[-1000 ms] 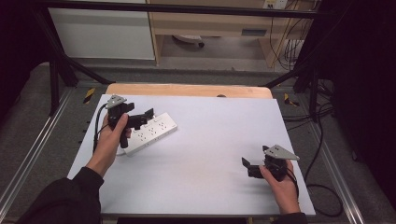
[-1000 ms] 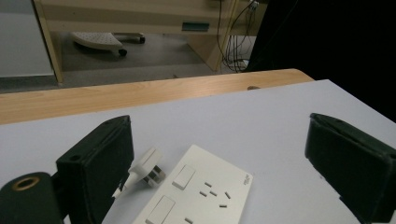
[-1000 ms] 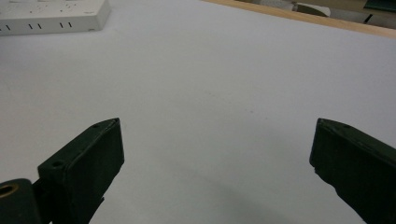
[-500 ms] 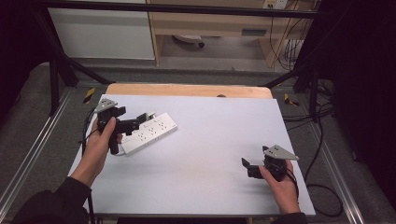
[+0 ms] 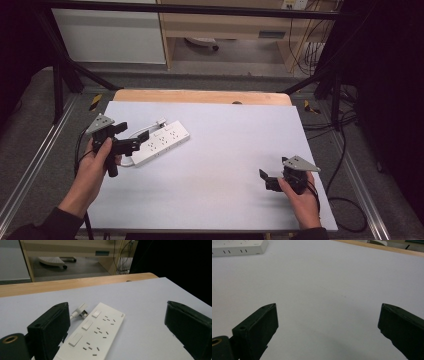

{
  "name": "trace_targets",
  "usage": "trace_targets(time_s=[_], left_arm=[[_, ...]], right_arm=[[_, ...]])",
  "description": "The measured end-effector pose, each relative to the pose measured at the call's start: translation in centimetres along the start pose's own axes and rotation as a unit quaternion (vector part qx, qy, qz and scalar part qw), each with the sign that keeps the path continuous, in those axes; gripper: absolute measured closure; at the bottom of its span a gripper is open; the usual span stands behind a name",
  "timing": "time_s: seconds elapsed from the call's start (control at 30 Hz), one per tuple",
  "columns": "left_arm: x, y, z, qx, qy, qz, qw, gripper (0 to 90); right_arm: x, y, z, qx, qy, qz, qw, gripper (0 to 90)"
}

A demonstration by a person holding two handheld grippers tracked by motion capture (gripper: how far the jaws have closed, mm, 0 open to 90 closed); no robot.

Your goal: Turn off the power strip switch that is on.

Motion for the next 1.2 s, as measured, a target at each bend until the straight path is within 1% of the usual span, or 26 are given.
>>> trace_targets(time_s=[0.13,0.4,0.47,0.57,0.67,0.7,0.8,0.93,1.0,1.2], left_arm=[[1.0,-0.2,-0.1,-0.003,-0.003,-0.003,1.0,6.1],[3.1,-0.8,0.2,-0.006,-0.006,-0.006,0.9999,5.8],[3.5,-1.1,0.3,-0.004,-0.007,-0.006,1.0,5.8],[4.2,-1.4,0.6,0.005,-0.005,-0.014,0.9999,5.8],[4.8,-1.8,1.0,0.004,-0.005,-0.018,0.9998,5.8],[5.0,-2.0,1.1,0.008,-0.004,-0.021,0.9998,5.8],[5.4,-2.5,1.6,0.012,0.0,-0.023,0.9997,5.7],[5.8,-3.1,2.1,0.009,0.002,-0.022,0.9997,5.7],[6.1,-3.3,2.3,0.012,0.003,-0.024,0.9996,5.7],[6.8,-3.7,2.8,0.008,0.005,-0.028,0.9996,5.6]], right_arm=[[0.0,0.0,0.0,-0.001,0.001,0.002,1.0,3.4],[0.0,-0.1,0.0,-0.001,-0.001,0.002,1.0,3.4],[0.0,-0.1,0.0,-0.001,-0.001,0.003,1.0,3.4],[0.0,-0.1,0.0,-0.001,-0.002,0.003,1.0,3.4],[0.1,-0.1,-0.1,-0.004,-0.004,0.002,1.0,3.4],[0.1,-0.1,-0.1,-0.003,-0.004,0.002,1.0,3.4],[0.1,-0.1,-0.1,-0.004,-0.004,0.002,1.0,3.4],[0.0,-0.1,-0.1,-0.004,-0.004,0.003,1.0,3.4],[0.1,-0.1,-0.1,-0.004,-0.005,0.003,1.0,3.4],[0.1,-0.1,-0.1,-0.005,-0.005,0.003,1.0,3.4]])
Point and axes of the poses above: each handheld gripper's, and its own axes: x roughly backward along the jaws, y roughly out of its top, z roughly to its left, the point moved 7 cm from there along -x, roughly forward along the jaws, and after that the axes turned 14 degrees about x, right-handed, at the moved point
